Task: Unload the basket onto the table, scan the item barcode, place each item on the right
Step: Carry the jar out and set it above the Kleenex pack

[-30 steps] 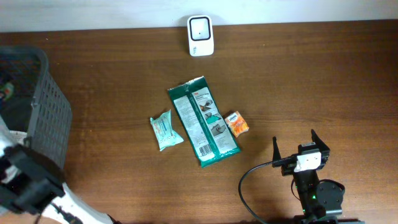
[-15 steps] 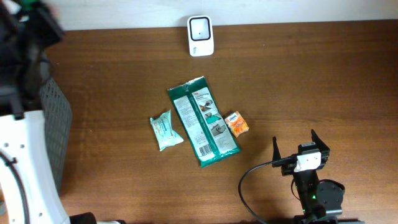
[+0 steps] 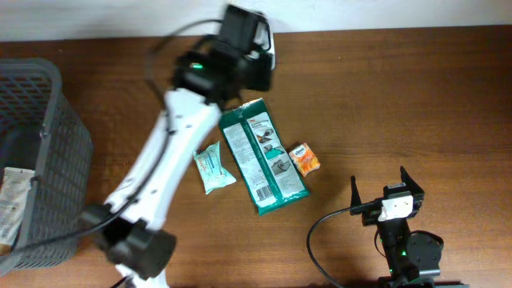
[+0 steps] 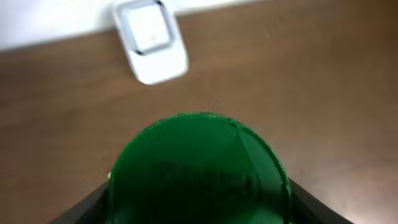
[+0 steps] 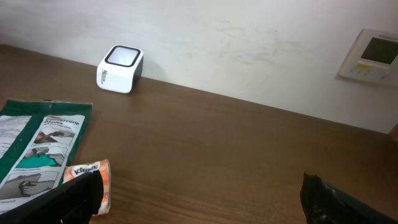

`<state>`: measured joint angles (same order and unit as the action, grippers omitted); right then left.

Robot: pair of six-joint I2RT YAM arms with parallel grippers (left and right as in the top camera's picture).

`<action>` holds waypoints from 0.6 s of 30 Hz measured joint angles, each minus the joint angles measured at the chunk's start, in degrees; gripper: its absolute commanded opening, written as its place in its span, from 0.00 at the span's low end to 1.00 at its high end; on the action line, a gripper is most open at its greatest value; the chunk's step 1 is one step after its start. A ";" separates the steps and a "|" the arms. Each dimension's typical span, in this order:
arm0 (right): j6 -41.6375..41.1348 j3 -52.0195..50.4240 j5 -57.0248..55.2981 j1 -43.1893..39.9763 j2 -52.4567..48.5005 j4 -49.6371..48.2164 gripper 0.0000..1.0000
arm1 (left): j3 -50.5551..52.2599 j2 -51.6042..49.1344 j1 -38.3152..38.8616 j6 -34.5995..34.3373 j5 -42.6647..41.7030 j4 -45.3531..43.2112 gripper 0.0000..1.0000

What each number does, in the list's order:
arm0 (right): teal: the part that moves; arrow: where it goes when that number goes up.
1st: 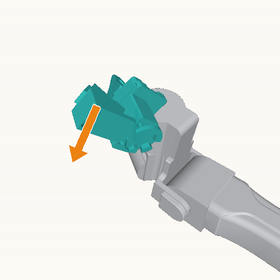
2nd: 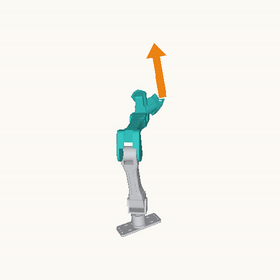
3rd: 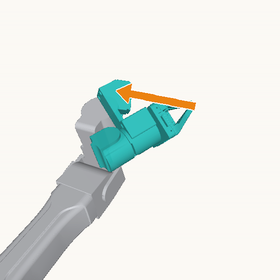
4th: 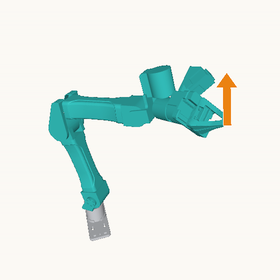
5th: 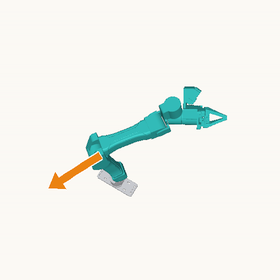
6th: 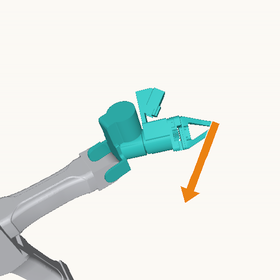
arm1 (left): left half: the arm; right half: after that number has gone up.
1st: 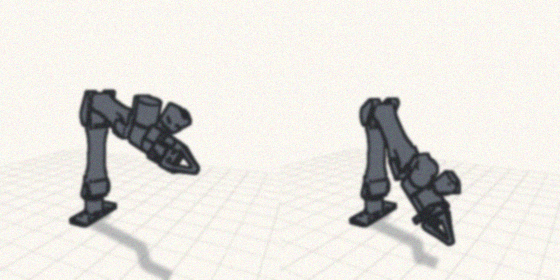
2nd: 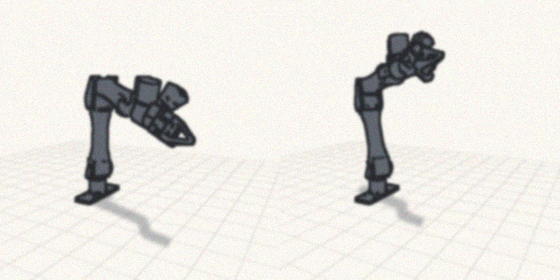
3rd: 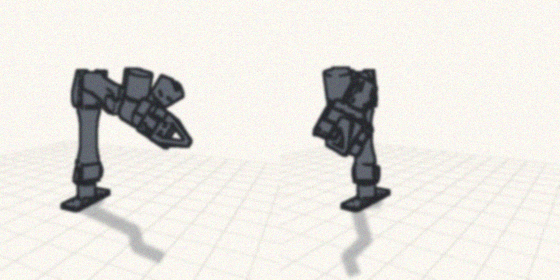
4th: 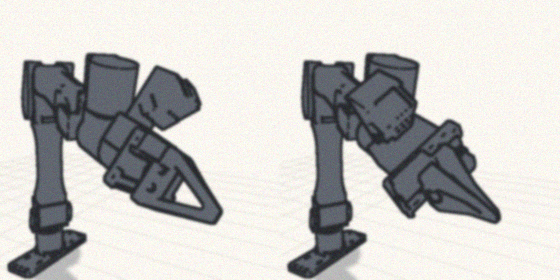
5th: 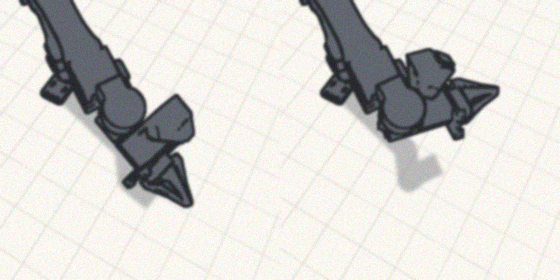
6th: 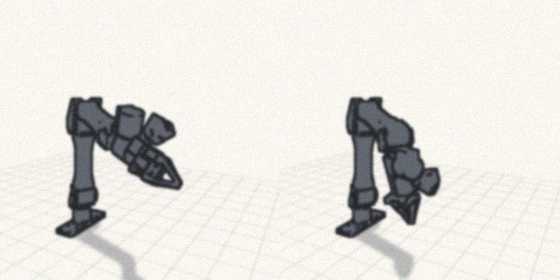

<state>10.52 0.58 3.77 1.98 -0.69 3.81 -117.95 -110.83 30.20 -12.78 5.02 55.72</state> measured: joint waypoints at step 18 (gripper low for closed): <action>0.00 0.00 0.02 0.00 0.00 0.00 0.98 | 0.00 -23.12 9.55 -0.04 -3.02 -9.77 0.81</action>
<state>10.52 0.58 3.79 1.98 -0.69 3.81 -117.95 -133.95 39.75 -12.82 2.00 45.95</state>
